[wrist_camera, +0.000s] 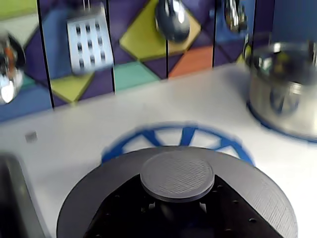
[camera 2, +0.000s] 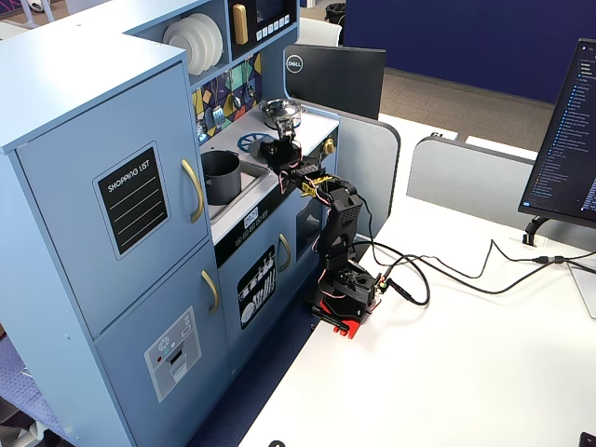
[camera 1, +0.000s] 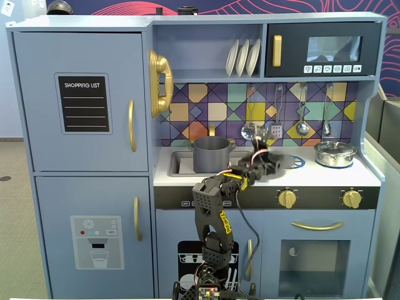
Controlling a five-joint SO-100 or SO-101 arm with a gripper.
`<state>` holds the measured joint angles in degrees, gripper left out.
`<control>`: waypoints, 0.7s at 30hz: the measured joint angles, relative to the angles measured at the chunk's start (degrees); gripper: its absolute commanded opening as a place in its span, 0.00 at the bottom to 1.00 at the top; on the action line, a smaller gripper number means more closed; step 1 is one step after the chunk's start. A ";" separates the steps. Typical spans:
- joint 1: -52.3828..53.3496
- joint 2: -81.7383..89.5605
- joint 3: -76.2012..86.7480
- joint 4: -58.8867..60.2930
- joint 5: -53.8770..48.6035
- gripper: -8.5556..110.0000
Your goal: Pick up the lid from the counter and put it on the gray recipient
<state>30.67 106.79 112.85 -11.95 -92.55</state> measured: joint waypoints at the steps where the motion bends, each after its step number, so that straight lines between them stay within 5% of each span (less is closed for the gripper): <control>1: -0.09 0.70 -1.58 1.67 0.00 0.07; 21: -21.27 15.64 -10.28 20.92 0.70 0.07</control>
<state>9.40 122.43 102.57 8.96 -91.85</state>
